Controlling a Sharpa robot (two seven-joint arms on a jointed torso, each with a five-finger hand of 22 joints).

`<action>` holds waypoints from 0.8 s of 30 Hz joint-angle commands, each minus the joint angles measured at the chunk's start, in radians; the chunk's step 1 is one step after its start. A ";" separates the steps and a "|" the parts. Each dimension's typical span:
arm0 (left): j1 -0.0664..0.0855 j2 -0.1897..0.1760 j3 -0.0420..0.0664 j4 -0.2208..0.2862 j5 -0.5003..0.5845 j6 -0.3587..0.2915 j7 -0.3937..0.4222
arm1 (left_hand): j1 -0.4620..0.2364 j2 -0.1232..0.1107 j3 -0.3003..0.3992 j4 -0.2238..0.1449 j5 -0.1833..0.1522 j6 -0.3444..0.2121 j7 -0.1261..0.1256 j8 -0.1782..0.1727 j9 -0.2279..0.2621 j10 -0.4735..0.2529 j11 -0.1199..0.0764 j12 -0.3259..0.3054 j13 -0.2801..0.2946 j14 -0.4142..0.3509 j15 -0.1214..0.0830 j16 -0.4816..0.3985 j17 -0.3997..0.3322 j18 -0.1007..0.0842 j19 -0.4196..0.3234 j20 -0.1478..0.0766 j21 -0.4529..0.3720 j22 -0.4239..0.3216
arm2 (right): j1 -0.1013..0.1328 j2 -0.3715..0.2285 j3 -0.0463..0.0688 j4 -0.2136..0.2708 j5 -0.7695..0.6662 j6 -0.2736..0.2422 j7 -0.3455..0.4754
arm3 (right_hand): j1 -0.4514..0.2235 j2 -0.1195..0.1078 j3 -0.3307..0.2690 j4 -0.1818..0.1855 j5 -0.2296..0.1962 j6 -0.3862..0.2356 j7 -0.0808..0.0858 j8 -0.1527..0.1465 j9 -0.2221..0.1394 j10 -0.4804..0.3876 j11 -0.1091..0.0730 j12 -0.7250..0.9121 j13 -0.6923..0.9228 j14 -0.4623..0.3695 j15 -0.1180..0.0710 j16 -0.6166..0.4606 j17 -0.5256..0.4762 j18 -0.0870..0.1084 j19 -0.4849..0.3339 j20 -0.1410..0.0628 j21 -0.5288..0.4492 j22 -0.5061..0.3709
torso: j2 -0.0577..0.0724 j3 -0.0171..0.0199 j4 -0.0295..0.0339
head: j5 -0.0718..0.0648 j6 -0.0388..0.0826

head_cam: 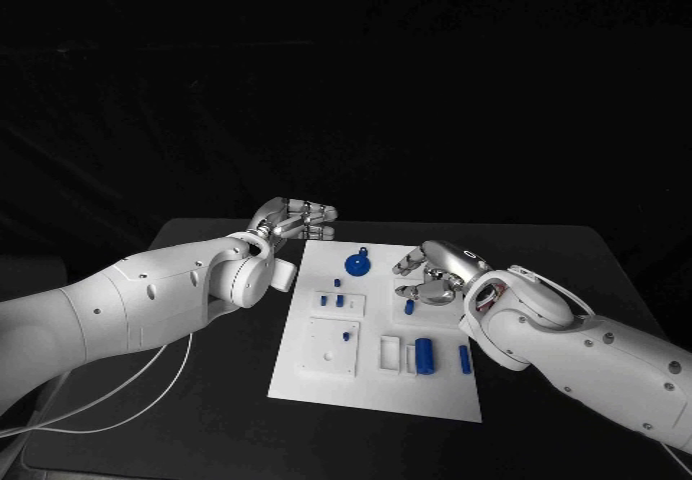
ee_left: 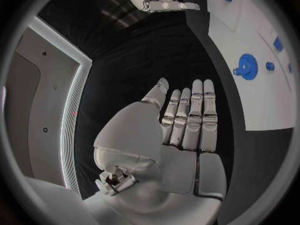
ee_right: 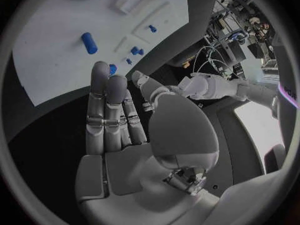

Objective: Assemble the parts on the task board

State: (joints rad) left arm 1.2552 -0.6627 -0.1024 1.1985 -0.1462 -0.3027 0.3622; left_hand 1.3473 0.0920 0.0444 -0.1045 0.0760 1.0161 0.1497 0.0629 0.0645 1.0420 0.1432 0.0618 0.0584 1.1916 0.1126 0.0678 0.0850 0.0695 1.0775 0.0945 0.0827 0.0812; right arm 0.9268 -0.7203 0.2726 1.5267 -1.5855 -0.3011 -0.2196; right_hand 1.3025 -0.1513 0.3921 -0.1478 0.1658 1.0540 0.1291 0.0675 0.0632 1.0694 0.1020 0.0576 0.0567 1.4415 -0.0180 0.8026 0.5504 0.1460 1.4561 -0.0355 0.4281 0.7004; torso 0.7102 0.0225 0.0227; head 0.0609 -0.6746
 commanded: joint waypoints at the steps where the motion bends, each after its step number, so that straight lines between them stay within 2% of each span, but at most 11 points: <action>1: 0.001 0.002 0.001 -0.001 -0.020 0.029 0.016 | 0.002 -0.001 0.000 -0.004 -0.005 -0.006 -0.002 0.004 0.001 0.008 0.001 0.004 0.000 0.005 -0.003 0.000 -0.001 -0.008 0.006 -0.002 0.003 0.002 | 0.000 -0.004 0.003 -0.012 0.010 0.037 -0.020 | 0.027 -0.001 -0.043 0.017 -0.021 -0.005 -0.003 -0.006 -0.001 -0.008 0.001 0.001 0.001 -0.001 0.002 0.004 -0.001 0.009 0.005 0.000 -0.004 -0.005 | -0.001 0.0009 -0.0014 | 0.000 0.001; 4: 0.001 0.003 0.001 -0.003 -0.022 0.042 0.017 | 0.003 -0.006 -0.004 -0.007 -0.008 -0.008 -0.001 0.004 0.001 0.007 0.002 0.004 0.000 0.004 -0.002 0.000 -0.001 -0.009 0.005 -0.001 0.002 0.001 | 0.001 -0.004 0.006 -0.028 -0.021 0.066 -0.033 | 0.044 -0.011 -0.103 0.050 -0.034 -0.029 -0.008 -0.005 -0.001 -0.039 0.006 0.003 0.002 -0.005 0.007 0.001 -0.002 0.007 0.005 0.003 -0.014 -0.013 | -0.001 0.0010 0.0007 | -0.003 0.001; 6: 0.001 0.004 0.001 -0.003 -0.022 0.050 0.015 | 0.005 -0.009 -0.005 -0.010 -0.008 -0.009 0.000 0.004 0.001 0.006 0.002 0.004 0.000 0.003 -0.002 -0.001 -0.002 -0.009 0.005 -0.001 0.002 0.001 | 0.001 -0.002 0.007 -0.035 -0.033 0.079 -0.036 | 0.058 -0.029 -0.151 0.087 -0.035 -0.140 0.004 -0.007 -0.004 -0.071 0.016 0.003 0.002 -0.009 0.015 -0.003 -0.006 0.013 0.001 0.010 -0.022 -0.019 | 0.001 -0.0005 0.0007 | -0.004 0.002; 7: 0.001 0.004 0.001 -0.003 -0.023 0.055 0.015 | 0.007 -0.010 -0.006 -0.013 -0.008 -0.009 0.000 0.004 0.001 0.005 0.002 0.003 0.000 0.002 -0.002 -0.001 -0.002 -0.009 0.004 -0.001 0.002 0.001 | 0.001 0.000 0.007 -0.039 -0.039 0.089 -0.038 | 0.083 -0.038 -0.177 0.128 -0.042 -0.154 -0.002 -0.008 -0.005 -0.075 0.017 0.002 0.002 -0.010 0.016 -0.003 -0.007 0.016 0.003 0.013 -0.028 -0.025 | 0.001 -0.0003 0.0005 | -0.004 0.001; 9: 0.001 0.005 0.001 -0.003 -0.024 0.061 0.014 | 0.007 -0.010 -0.006 -0.013 -0.008 -0.009 0.000 0.004 0.001 0.005 0.002 0.003 0.000 0.002 -0.002 -0.001 -0.002 -0.009 0.004 -0.001 0.002 0.001 | 0.001 0.003 0.006 -0.044 -0.046 0.104 -0.040 | 0.100 -0.047 -0.208 0.169 -0.051 -0.161 0.000 -0.009 -0.005 -0.080 0.018 0.002 0.002 -0.011 0.017 -0.002 -0.009 0.015 0.006 0.014 -0.033 -0.031 | 0.001 0.0003 0.0003 | -0.004 0.001; 12: 0.001 0.007 0.001 -0.003 -0.025 0.073 0.017 | 0.007 -0.011 -0.011 -0.016 -0.008 -0.009 0.000 0.004 0.001 0.004 0.003 0.004 0.000 0.000 -0.001 0.000 -0.002 -0.009 0.003 0.000 0.001 0.001 | 0.001 0.010 0.005 -0.053 -0.065 0.130 -0.046 | 0.112 -0.048 -0.217 0.193 -0.061 -0.163 -0.005 -0.009 -0.005 -0.077 0.017 0.002 0.002 -0.011 0.017 0.000 -0.008 0.014 0.009 0.014 -0.036 -0.036 | 0.001 -0.0001 0.0004 | -0.005 0.001; 15: 0.001 0.007 0.001 -0.003 -0.027 0.079 0.019 | 0.007 -0.011 -0.011 -0.016 -0.008 -0.009 0.000 0.004 0.001 0.004 0.003 0.004 0.000 0.000 -0.001 0.000 -0.002 -0.009 0.003 0.000 0.001 0.001 | 0.001 0.019 0.002 -0.065 -0.085 0.155 -0.050 | 0.114 -0.041 -0.209 0.182 -0.051 -0.155 -0.010 -0.009 -0.005 -0.063 0.014 0.001 0.002 -0.011 0.014 0.001 -0.008 0.012 0.010 0.012 -0.036 -0.036 | 0.002 -0.0007 0.0016 | -0.007 0.000; 17: 0.000 0.008 0.001 -0.003 -0.027 0.081 0.020 | 0.007 -0.011 -0.011 -0.016 -0.008 -0.009 0.000 0.004 0.001 0.004 0.003 0.004 0.000 0.000 -0.001 0.000 -0.002 -0.009 0.003 0.000 0.001 0.001 | 0.001 0.026 -0.002 -0.073 -0.095 0.164 -0.050 | 0.107 -0.033 -0.188 0.146 -0.023 -0.156 -0.008 -0.009 -0.005 -0.054 0.012 0.001 0.002 -0.011 0.012 -0.001 -0.008 0.009 0.009 0.008 -0.034 -0.034 | 0.002 -0.0004 0.0034 | -0.006 0.000; 21: 0.000 0.013 0.001 -0.003 -0.028 0.082 0.020 | 0.007 -0.010 -0.011 -0.016 -0.008 -0.010 0.000 0.004 0.001 0.004 0.003 0.004 0.000 0.000 -0.001 0.000 -0.002 -0.009 0.003 0.000 0.001 0.001 | 0.001 0.037 -0.009 -0.084 -0.105 0.173 -0.049 | 0.095 -0.027 -0.167 0.108 -0.020 -0.162 -0.007 -0.010 -0.005 -0.050 0.011 0.002 0.002 -0.011 0.011 -0.002 -0.008 0.010 0.006 0.008 -0.030 -0.031 | 0.003 0.0007 0.0076 | -0.004 -0.004; 24: 0.000 0.016 0.001 -0.002 -0.029 0.084 0.020 | 0.006 -0.007 -0.015 -0.019 -0.007 -0.012 0.001 0.003 0.001 0.003 0.004 0.004 0.000 -0.002 0.000 0.000 -0.002 -0.008 0.002 0.001 0.001 0.001 | 0.001 0.042 -0.014 -0.090 -0.112 0.181 -0.049 | 0.089 -0.019 -0.162 0.095 -0.021 -0.148 -0.006 -0.009 -0.005 -0.032 0.007 0.001 0.002 -0.010 0.009 -0.002 -0.007 0.009 0.006 0.006 -0.028 -0.029 | 0.003 0.0002 0.0085 | -0.004 -0.007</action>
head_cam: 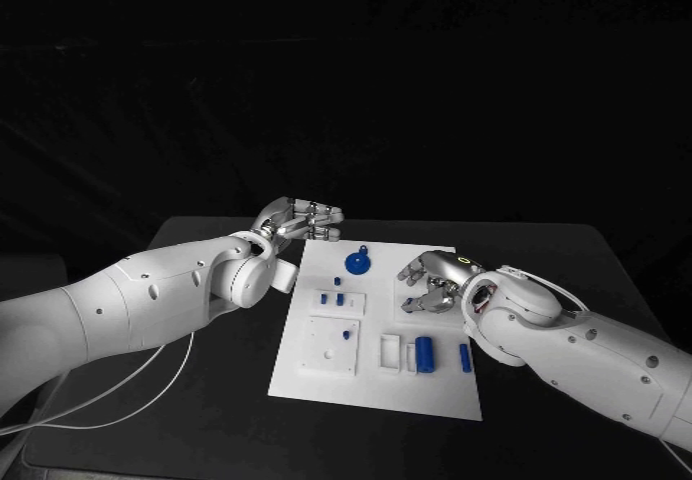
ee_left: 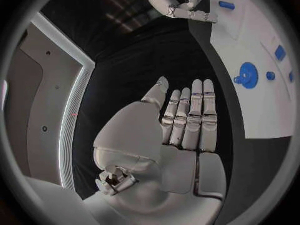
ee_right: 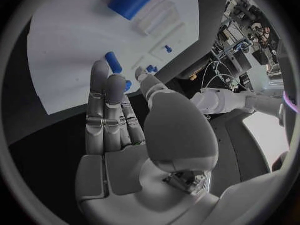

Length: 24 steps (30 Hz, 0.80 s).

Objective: Assemble the parts on the task board

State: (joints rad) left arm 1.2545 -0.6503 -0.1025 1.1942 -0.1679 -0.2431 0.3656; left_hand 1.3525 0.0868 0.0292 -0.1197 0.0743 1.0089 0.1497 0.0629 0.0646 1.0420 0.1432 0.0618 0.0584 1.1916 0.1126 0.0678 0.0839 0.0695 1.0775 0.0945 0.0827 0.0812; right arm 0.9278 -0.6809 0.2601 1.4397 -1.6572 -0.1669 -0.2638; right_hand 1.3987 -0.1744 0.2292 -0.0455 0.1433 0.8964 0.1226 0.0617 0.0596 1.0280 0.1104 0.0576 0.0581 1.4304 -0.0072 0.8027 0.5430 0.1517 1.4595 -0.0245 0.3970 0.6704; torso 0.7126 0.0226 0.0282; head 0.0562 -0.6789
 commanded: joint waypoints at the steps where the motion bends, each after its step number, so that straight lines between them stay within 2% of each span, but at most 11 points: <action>1: 0.000 0.004 0.001 0.003 -0.007 0.025 0.017 | 0.001 -0.002 0.000 -0.004 -0.005 -0.005 0.001 0.003 0.001 0.003 0.004 0.004 0.000 -0.002 0.000 0.000 -0.001 -0.008 0.002 0.001 0.001 0.001 | 0.000 0.004 -0.003 -0.005 -0.042 0.050 -0.006 | -0.017 0.008 0.004 -0.022 0.002 0.016 0.000 -0.004 -0.001 0.017 -0.004 0.002 0.001 0.001 -0.004 -0.002 0.001 0.000 0.002 -0.009 0.004 0.002 | 0.000 0.0003 0.0014 | 0.002 -0.004; 5: 0.000 0.004 0.001 0.004 -0.007 0.025 0.017 | 0.001 -0.002 0.000 -0.004 -0.005 -0.005 0.001 0.003 0.001 0.003 0.004 0.004 0.000 -0.002 0.000 0.000 -0.001 -0.008 0.002 0.001 0.001 0.001 | 0.000 0.008 -0.010 -0.013 -0.052 0.057 -0.009 | -0.024 0.016 0.016 -0.035 0.021 0.036 0.004 -0.002 0.000 0.032 -0.006 0.001 0.001 0.002 -0.007 -0.003 0.002 0.000 0.002 -0.010 0.005 0.004 | 0.000 0.0012 -0.0018 | 0.004 -0.007; 6: 0.000 0.003 0.001 0.005 -0.007 0.025 0.017 | 0.001 -0.002 0.000 -0.004 -0.005 -0.005 0.001 0.003 0.001 0.003 0.004 0.004 0.000 -0.002 0.000 0.000 -0.001 -0.008 0.002 0.001 0.001 0.001 | 0.000 0.010 -0.012 -0.015 -0.054 0.059 -0.010 | -0.030 0.021 0.032 -0.044 0.021 0.072 0.003 -0.002 0.001 0.046 -0.010 0.001 0.001 0.002 -0.010 -0.003 0.003 -0.002 0.002 -0.013 0.007 0.006 | 0.000 0.0014 -0.0021 | 0.004 -0.008; 8: 0.000 0.002 0.001 0.006 -0.008 0.025 0.017 | 0.001 -0.002 0.000 -0.004 -0.005 -0.005 0.001 0.003 0.001 0.003 0.004 0.004 0.000 -0.002 0.000 0.000 -0.001 -0.008 0.002 0.001 0.001 0.001 | 0.000 0.012 -0.015 -0.021 -0.055 0.064 -0.009 | -0.049 0.018 0.073 -0.061 0.015 0.112 0.006 0.000 0.002 0.061 -0.014 0.002 0.002 0.002 -0.012 -0.005 0.004 -0.005 0.000 -0.017 0.009 0.010 | -0.001 0.0021 -0.0009 | 0.003 -0.009; 13: 0.000 0.001 0.001 0.012 -0.008 0.027 0.015 | -0.002 0.001 -0.005 -0.005 -0.006 -0.004 0.000 0.004 0.001 0.003 0.004 0.004 0.000 -0.002 0.000 0.000 -0.001 -0.008 0.002 0.001 0.001 0.001 | 0.000 0.015 -0.019 -0.033 -0.050 0.074 -0.004 | -0.076 0.020 0.141 -0.086 0.023 0.129 -0.004 0.000 0.003 0.077 -0.017 0.001 0.001 0.004 -0.014 -0.004 0.008 -0.006 -0.001 -0.018 0.016 0.019 | -0.001 0.0013 0.0024 | -0.002 -0.011; 16: 0.000 0.001 0.001 0.016 -0.008 0.028 0.014 | -0.002 0.001 -0.005 -0.005 -0.006 -0.004 0.000 0.004 0.001 0.003 0.004 0.004 0.000 -0.002 0.000 0.000 -0.001 -0.008 0.002 0.001 0.001 0.001 | 0.000 0.017 -0.021 -0.038 -0.050 0.078 -0.003 | -0.088 0.018 0.178 -0.093 0.018 0.143 -0.006 0.000 0.002 0.087 -0.019 0.000 0.001 0.005 -0.014 -0.002 0.010 -0.007 -0.003 -0.018 0.020 0.026 | -0.001 -0.0004 0.0022 | -0.001 -0.012; 24: 0.000 0.000 0.001 0.021 -0.011 0.022 0.014 | -0.005 0.002 -0.008 -0.004 -0.007 -0.005 0.001 0.004 0.001 0.002 0.004 0.004 0.000 -0.003 0.001 -0.001 -0.001 -0.008 0.001 0.002 0.001 0.000 | 0.000 0.026 -0.033 -0.053 -0.052 0.059 0.004 | -0.114 0.019 0.243 -0.087 0.011 0.165 -0.001 0.001 0.003 0.119 -0.026 0.001 0.001 0.009 -0.017 -0.001 0.013 -0.009 -0.001 -0.021 0.025 0.035 | -0.001 0.0009 0.0010 | 0.000 -0.012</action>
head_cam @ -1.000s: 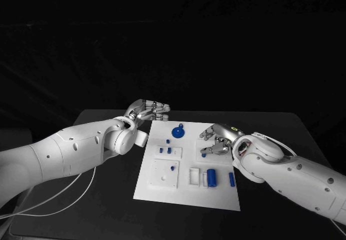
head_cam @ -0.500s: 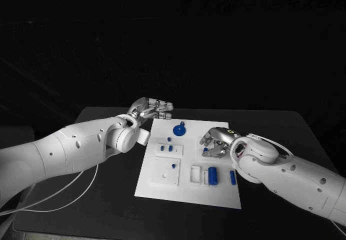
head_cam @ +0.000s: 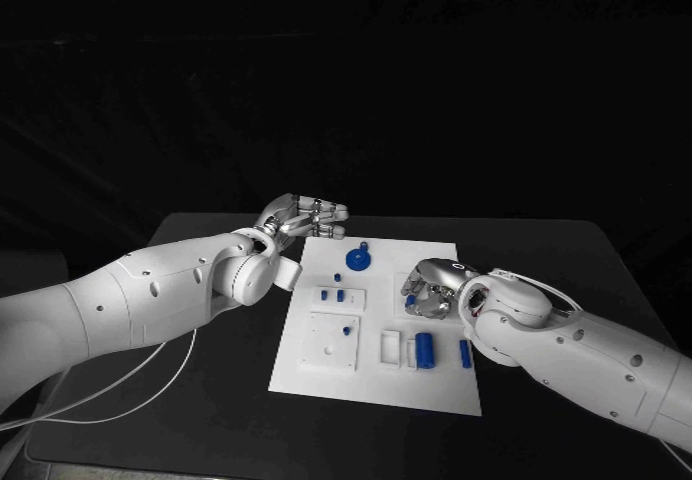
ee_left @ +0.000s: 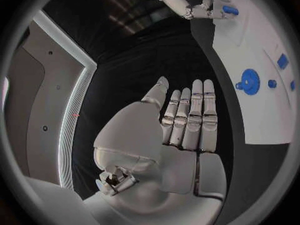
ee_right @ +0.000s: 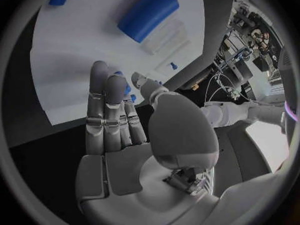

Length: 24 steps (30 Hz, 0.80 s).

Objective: Assemble the parts on the task board

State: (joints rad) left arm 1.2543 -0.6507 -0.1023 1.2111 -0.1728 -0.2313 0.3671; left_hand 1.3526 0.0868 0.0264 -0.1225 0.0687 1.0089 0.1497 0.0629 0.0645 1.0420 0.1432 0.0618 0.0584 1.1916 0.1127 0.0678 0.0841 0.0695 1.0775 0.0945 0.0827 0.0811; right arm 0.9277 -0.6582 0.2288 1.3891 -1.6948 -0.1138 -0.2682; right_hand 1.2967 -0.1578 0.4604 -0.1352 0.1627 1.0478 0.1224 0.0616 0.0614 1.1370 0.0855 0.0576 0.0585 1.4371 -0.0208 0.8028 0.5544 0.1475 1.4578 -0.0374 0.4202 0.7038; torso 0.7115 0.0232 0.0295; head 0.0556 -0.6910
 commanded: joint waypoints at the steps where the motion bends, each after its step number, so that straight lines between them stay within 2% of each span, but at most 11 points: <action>1: 0.000 0.000 0.001 0.004 -0.007 0.010 0.013 | -0.007 0.003 -0.007 0.000 -0.002 -0.006 0.001 0.004 0.001 0.001 0.004 0.004 0.000 -0.003 0.001 0.000 -0.001 -0.008 0.001 0.002 0.001 0.000 | 0.000 0.004 -0.003 -0.003 -0.014 0.002 0.009 | -0.016 0.000 0.024 0.005 -0.011 0.018 -0.001 0.000 0.001 0.012 -0.001 0.001 0.000 0.002 -0.004 0.000 0.002 -0.005 0.001 -0.008 0.002 0.002 | 0.000 0.0001 -0.0002 | 0.001 -0.001; 4: 0.000 -0.001 0.001 0.005 -0.007 0.009 0.012 | -0.007 0.003 -0.007 0.000 -0.002 -0.006 0.001 0.004 0.001 0.001 0.004 0.004 0.000 -0.003 0.001 0.000 -0.001 -0.008 0.001 0.002 0.001 0.000 | -0.001 0.006 -0.006 -0.005 -0.015 -0.012 0.010 | -0.017 0.004 0.055 0.006 -0.029 0.029 0.000 0.000 0.001 0.026 -0.004 0.000 0.000 0.003 -0.005 0.002 0.004 -0.006 0.003 -0.010 0.003 0.004 | 0.000 -0.0001 0.0000 | 0.000 -0.001; 6: 0.000 -0.001 0.001 0.006 -0.007 0.009 0.011 | -0.007 0.003 -0.007 0.000 -0.002 -0.006 0.001 0.004 0.001 0.001 0.004 0.004 0.000 -0.003 0.001 0.000 -0.001 -0.008 0.001 0.002 0.001 0.000 | -0.001 0.007 -0.007 -0.007 -0.016 -0.023 0.011 | -0.012 0.012 0.091 0.005 -0.062 0.035 0.000 0.001 0.001 0.044 -0.008 0.001 0.001 0.002 -0.007 0.002 0.005 -0.007 0.002 -0.012 0.004 0.006 | 0.000 -0.0004 0.0002 | -0.001 -0.003; 9: 0.000 -0.002 0.001 0.009 -0.007 0.009 0.010 | -0.008 0.004 -0.009 0.002 -0.002 -0.004 0.000 0.004 0.001 0.001 0.004 0.004 0.000 -0.004 0.001 0.000 -0.001 -0.008 0.001 0.003 0.000 0.000 | -0.001 0.010 -0.009 -0.011 -0.018 -0.033 0.013 | -0.014 0.011 0.139 0.001 -0.081 0.055 -0.003 0.001 0.002 0.072 -0.016 0.001 0.002 0.003 -0.010 0.004 0.007 -0.011 -0.001 -0.014 0.010 0.016 | 0.001 -0.0001 0.0001 | -0.001 -0.007; 13: 0.000 -0.003 0.001 0.011 -0.007 0.011 0.010 | -0.011 0.005 -0.011 0.004 -0.002 -0.004 0.000 0.004 0.001 0.000 0.004 0.004 0.000 -0.005 0.002 0.000 -0.001 -0.008 0.001 0.003 0.000 0.000 | -0.001 0.013 -0.013 -0.016 -0.020 -0.044 0.015 | -0.017 0.025 0.153 0.008 -0.107 0.067 -0.007 0.001 0.002 0.086 -0.021 0.001 0.002 0.003 -0.012 0.004 0.008 -0.015 -0.004 -0.017 0.012 0.021 | 0.000 0.0006 -0.0003 | -0.001 -0.010; 18: 0.001 -0.005 0.001 0.011 -0.006 0.012 0.010 | -0.021 0.005 -0.020 0.015 -0.015 0.003 -0.002 0.005 0.002 -0.001 0.005 0.004 0.000 -0.007 0.003 -0.001 -0.001 -0.009 0.000 0.005 -0.001 -0.001 | -0.002 0.015 -0.016 -0.022 -0.024 -0.062 0.016 | -0.015 0.032 0.175 0.009 -0.112 0.076 -0.008 0.002 0.002 0.093 -0.023 0.002 0.002 0.003 -0.014 0.002 0.009 -0.018 -0.005 -0.020 0.013 0.026 | 0.000 0.0007 -0.0004 | -0.001 -0.012; 24: 0.001 -0.006 0.001 0.010 -0.005 0.014 0.009 | -0.016 0.006 -0.028 0.021 -0.015 0.002 -0.002 0.004 0.001 -0.002 0.005 0.004 0.000 -0.007 0.003 0.000 -0.001 -0.008 0.000 0.005 -0.002 -0.002 | -0.002 0.016 -0.017 -0.024 -0.036 -0.091 0.019 | 0.007 0.045 0.197 -0.014 -0.111 0.119 -0.018 0.005 0.005 0.140 -0.036 0.003 0.004 0.002 -0.027 0.002 0.013 -0.019 -0.009 -0.032 0.023 0.040 | 0.000 0.0002 -0.0007 | -0.001 -0.013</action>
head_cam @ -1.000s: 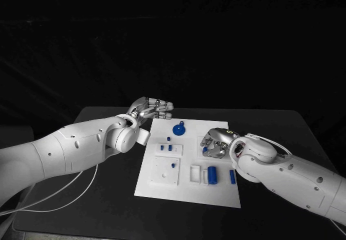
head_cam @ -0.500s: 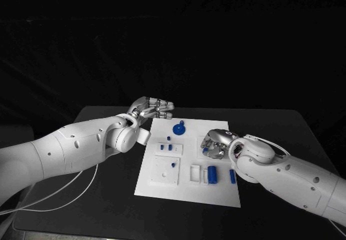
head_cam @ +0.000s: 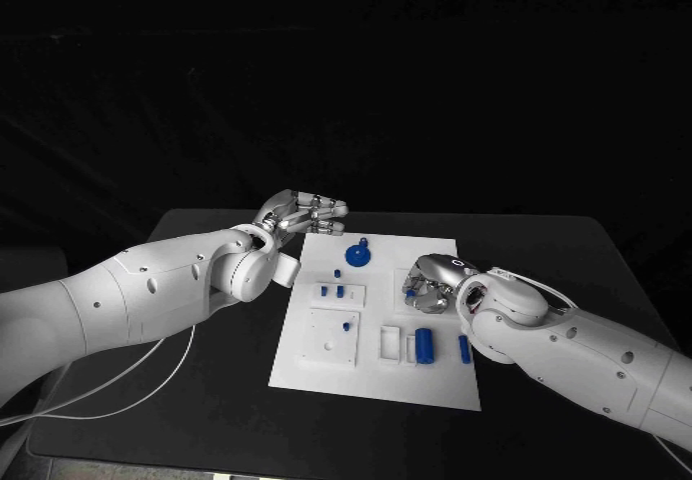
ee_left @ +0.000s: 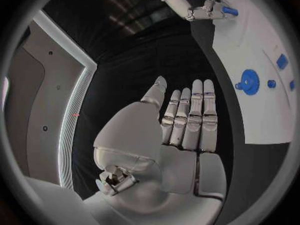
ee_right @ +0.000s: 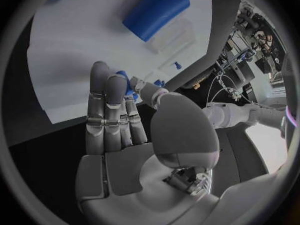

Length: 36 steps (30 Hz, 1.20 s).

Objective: Assemble the parts on the task board

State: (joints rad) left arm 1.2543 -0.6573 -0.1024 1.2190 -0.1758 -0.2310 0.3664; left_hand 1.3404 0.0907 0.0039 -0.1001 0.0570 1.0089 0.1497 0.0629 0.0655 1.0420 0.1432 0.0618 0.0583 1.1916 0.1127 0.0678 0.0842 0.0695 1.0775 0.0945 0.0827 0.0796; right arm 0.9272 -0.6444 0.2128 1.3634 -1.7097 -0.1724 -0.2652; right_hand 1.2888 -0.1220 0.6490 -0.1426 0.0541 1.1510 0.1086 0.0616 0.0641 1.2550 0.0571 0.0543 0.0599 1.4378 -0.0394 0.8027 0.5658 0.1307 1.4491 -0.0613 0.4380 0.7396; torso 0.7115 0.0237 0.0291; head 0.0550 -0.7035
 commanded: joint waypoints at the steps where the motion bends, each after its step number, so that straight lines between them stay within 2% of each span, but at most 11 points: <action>1: 0.001 0.000 0.001 0.002 -0.002 0.014 0.010 | -0.004 0.003 -0.006 -0.001 -0.004 0.002 -0.002 0.004 0.000 -0.002 0.005 0.004 0.000 -0.007 0.003 0.000 -0.001 -0.008 0.000 0.005 -0.002 -0.001 | -0.002 0.002 -0.001 0.002 -0.025 -0.039 0.017 | 0.028 0.011 0.020 -0.020 -0.001 0.033 -0.008 0.008 0.005 0.043 -0.012 0.008 0.004 0.002 -0.012 0.002 0.002 -0.002 -0.002 -0.011 0.008 0.009 | 0.000 -0.0002 -0.0005 | 0.000 -0.001; 5: 0.001 -0.001 0.001 0.001 -0.001 0.013 0.009 | -0.004 0.004 -0.009 0.003 -0.004 0.001 -0.002 0.004 0.000 -0.002 0.005 0.005 0.000 -0.007 0.003 0.000 -0.001 -0.008 0.001 0.005 -0.003 -0.001 | -0.002 0.001 -0.001 0.004 -0.037 -0.053 0.019 | 0.037 0.008 0.087 -0.059 -0.004 0.065 -0.016 0.002 0.004 0.083 -0.019 0.006 0.005 0.002 -0.016 0.002 0.005 -0.005 -0.020 -0.019 0.037 0.048 | 0.000 0.0004 -0.0013 | 0.001 -0.001; 8: 0.001 -0.002 0.001 0.000 -0.001 0.012 0.008 | -0.001 0.003 -0.010 0.003 -0.004 0.000 -0.001 0.004 0.000 -0.002 0.005 0.005 0.000 -0.007 0.003 0.000 -0.001 -0.008 0.001 0.005 -0.003 -0.001 | -0.002 -0.002 -0.001 0.009 -0.042 -0.059 0.021 | 0.028 0.006 0.102 -0.063 -0.004 0.078 -0.021 0.002 0.004 0.096 -0.024 0.006 0.005 0.003 -0.020 0.000 0.007 -0.005 -0.031 -0.022 0.053 0.072 | 0.001 0.0010 0.0029 | 0.003 -0.002; 10: 0.001 -0.002 0.001 -0.001 -0.001 0.012 0.008 | -0.001 0.003 -0.010 0.003 -0.004 0.000 -0.001 0.004 0.000 -0.002 0.005 0.005 0.000 -0.007 0.003 0.000 -0.001 -0.008 0.001 0.005 -0.003 -0.001 | -0.002 -0.004 -0.001 0.014 -0.047 -0.065 0.022 | 0.025 0.006 0.105 -0.066 -0.003 0.081 -0.022 0.002 0.004 0.100 -0.025 0.006 0.005 0.004 -0.020 0.000 0.009 -0.005 -0.035 -0.023 0.058 0.083 | 0.000 0.0001 0.0053 | 0.004 -0.002; 14: 0.001 -0.004 0.001 -0.005 -0.001 0.011 0.007 | -0.002 0.004 -0.012 0.005 -0.004 -0.002 -0.001 0.004 0.000 -0.003 0.005 0.004 0.000 -0.007 0.003 0.000 -0.001 -0.008 0.001 0.005 -0.003 -0.001 | -0.002 -0.012 0.000 0.029 -0.055 -0.075 0.026 | 0.024 0.007 0.108 -0.069 -0.004 0.085 -0.023 0.002 0.004 0.102 -0.025 0.006 0.005 0.004 -0.021 -0.002 0.014 -0.005 -0.039 -0.024 0.061 0.100 | -0.001 -0.0004 0.0069 | 0.006 -0.005; 18: 0.001 -0.008 0.001 -0.009 -0.001 0.008 0.006 | 0.003 0.007 -0.011 0.004 -0.004 -0.001 -0.002 0.005 0.001 -0.002 0.005 0.004 0.000 -0.006 0.003 0.000 0.000 -0.008 0.002 0.005 -0.003 -0.001 | -0.001 -0.019 0.013 0.049 -0.060 -0.086 0.030 | 0.024 0.006 0.108 -0.070 -0.004 0.088 -0.024 0.002 0.004 0.105 -0.026 0.006 0.005 0.004 -0.022 -0.002 0.015 -0.005 -0.039 -0.024 0.060 0.105 | 0.000 0.0004 0.0029 | 0.008 -0.003; 22: 0.001 -0.009 0.001 -0.013 -0.001 0.007 0.007 | 0.002 0.007 -0.012 0.006 -0.003 -0.001 -0.001 0.004 0.001 -0.002 0.005 0.004 0.000 -0.005 0.002 0.000 0.000 -0.008 0.002 0.005 -0.003 -0.001 | -0.001 -0.027 0.033 0.074 -0.062 -0.088 0.032 | 0.024 0.006 0.108 -0.071 -0.004 0.090 -0.025 0.002 0.004 0.106 -0.027 0.006 0.005 0.005 -0.023 -0.002 0.016 -0.005 -0.039 -0.025 0.060 0.107 | 0.000 -0.0010 0.0064 | 0.008 -0.003; 26: 0.001 -0.009 0.001 -0.015 -0.001 0.008 0.007 | 0.005 0.007 -0.012 0.006 -0.003 0.000 -0.002 0.004 0.001 -0.002 0.005 0.004 0.000 -0.005 0.002 0.000 0.000 -0.008 0.002 0.004 -0.003 -0.001 | -0.001 -0.030 0.049 0.108 -0.060 -0.086 0.037 | 0.023 0.005 0.108 -0.071 -0.004 0.092 -0.025 0.002 0.004 0.109 -0.027 0.006 0.005 0.005 -0.024 -0.002 0.017 -0.004 -0.038 -0.026 0.060 0.110 | -0.001 -0.0008 0.0046 | 0.013 -0.003; 33: 0.001 -0.011 0.001 -0.019 -0.001 0.007 0.007 | 0.005 0.007 -0.012 0.006 -0.003 0.000 -0.002 0.004 0.001 -0.002 0.005 0.004 0.000 -0.005 0.002 0.000 0.000 -0.008 0.002 0.004 -0.003 -0.001 | -0.001 -0.005 0.056 0.153 -0.053 -0.073 0.050 | 0.021 0.005 0.109 -0.072 -0.003 0.093 -0.025 0.002 0.004 0.109 -0.027 0.006 0.005 0.005 -0.025 -0.002 0.018 -0.004 -0.037 -0.027 0.058 0.113 | 0.001 0.0008 -0.0001 | 0.018 -0.004; 36: 0.001 -0.009 0.001 -0.022 -0.001 0.006 0.008 | 0.005 0.007 -0.012 0.006 -0.003 0.000 -0.002 0.004 0.001 -0.002 0.005 0.004 0.000 -0.005 0.002 0.000 0.000 -0.008 0.002 0.004 -0.003 -0.001 | -0.001 0.018 0.052 0.163 -0.052 -0.069 0.057 | 0.020 0.007 0.108 -0.073 -0.002 0.092 -0.025 0.002 0.004 0.109 -0.027 0.006 0.005 0.005 -0.025 -0.002 0.018 -0.004 -0.037 -0.027 0.057 0.114 | 0.000 -0.0004 0.0030 | 0.026 -0.005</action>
State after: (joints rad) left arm 1.2545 -0.6687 -0.1027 1.1972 -0.1757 -0.2307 0.3648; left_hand 1.3406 0.0908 -0.0028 -0.0933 0.0571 1.0089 0.1497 0.0629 0.0652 1.0419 0.1432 0.0618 0.0584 1.1916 0.1127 0.0678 0.0843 0.0695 1.0775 0.0945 0.0827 0.0791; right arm 0.9263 -0.6327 0.2667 1.5209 -1.7546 -0.2505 -0.2312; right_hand 1.3150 -0.1250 0.7541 -0.2136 0.0478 1.2396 0.0836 0.0628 0.0686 1.2840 0.0853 0.0578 0.0600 1.4451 -0.0572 0.8027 0.5829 0.1058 1.4179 -0.0870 0.4939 0.8525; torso 0.7113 0.0237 0.0309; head 0.0756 -0.7075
